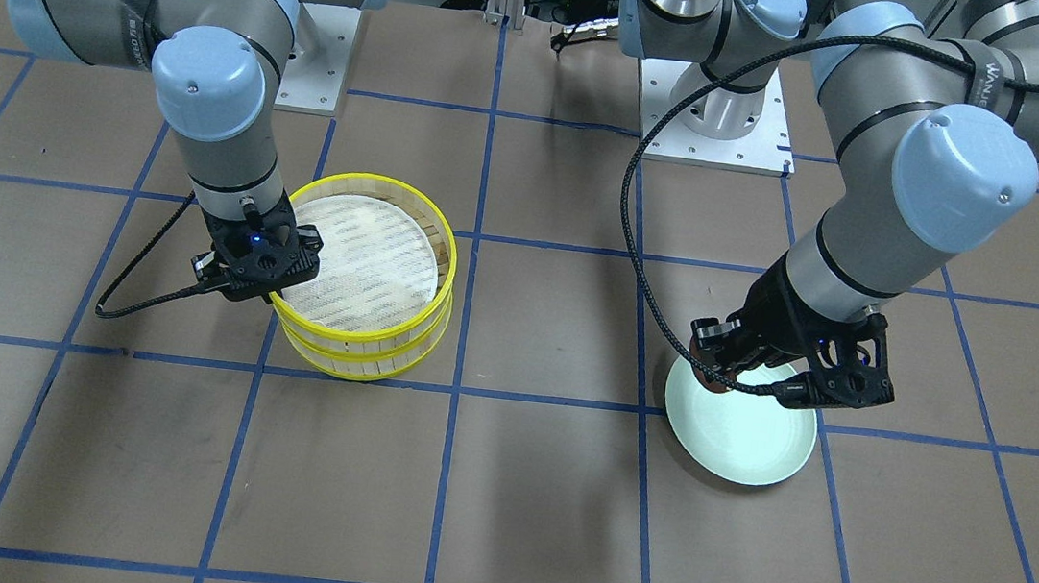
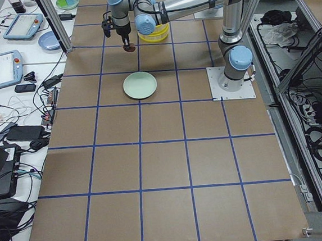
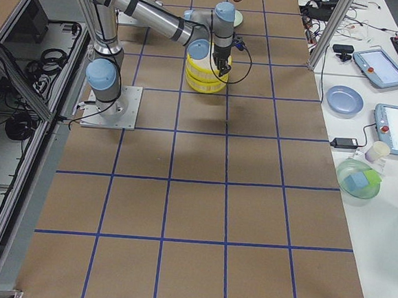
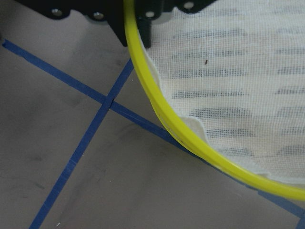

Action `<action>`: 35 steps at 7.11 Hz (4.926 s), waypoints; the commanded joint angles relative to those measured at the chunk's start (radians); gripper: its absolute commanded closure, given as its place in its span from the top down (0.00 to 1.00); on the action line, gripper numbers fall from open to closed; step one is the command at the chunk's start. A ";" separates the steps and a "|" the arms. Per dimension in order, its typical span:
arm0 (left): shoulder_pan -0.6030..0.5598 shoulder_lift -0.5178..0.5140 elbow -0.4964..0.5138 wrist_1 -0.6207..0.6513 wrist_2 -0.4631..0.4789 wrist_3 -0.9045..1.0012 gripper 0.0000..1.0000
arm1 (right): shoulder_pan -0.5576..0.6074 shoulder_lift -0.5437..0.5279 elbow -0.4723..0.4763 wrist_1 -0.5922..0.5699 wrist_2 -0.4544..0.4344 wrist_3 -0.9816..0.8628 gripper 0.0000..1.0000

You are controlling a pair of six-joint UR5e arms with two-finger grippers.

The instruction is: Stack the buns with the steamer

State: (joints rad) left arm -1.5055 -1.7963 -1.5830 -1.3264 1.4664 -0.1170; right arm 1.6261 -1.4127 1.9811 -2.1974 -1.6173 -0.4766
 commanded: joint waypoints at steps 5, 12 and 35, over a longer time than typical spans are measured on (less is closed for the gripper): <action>-0.004 0.002 -0.017 0.004 -0.008 -0.007 0.00 | 0.000 0.017 -0.025 0.062 -0.029 0.212 1.00; -0.416 0.046 -0.018 0.018 -0.097 -0.524 0.00 | 0.003 -0.159 -0.522 0.546 -0.013 0.600 1.00; -0.038 0.224 0.048 -0.205 0.153 0.099 1.00 | 0.004 -0.181 -0.490 0.656 0.017 0.671 1.00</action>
State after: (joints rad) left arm -1.5678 -1.5961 -1.5357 -1.5245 1.6192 -0.0315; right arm 1.6293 -1.5938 1.4900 -1.5429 -1.5992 0.1951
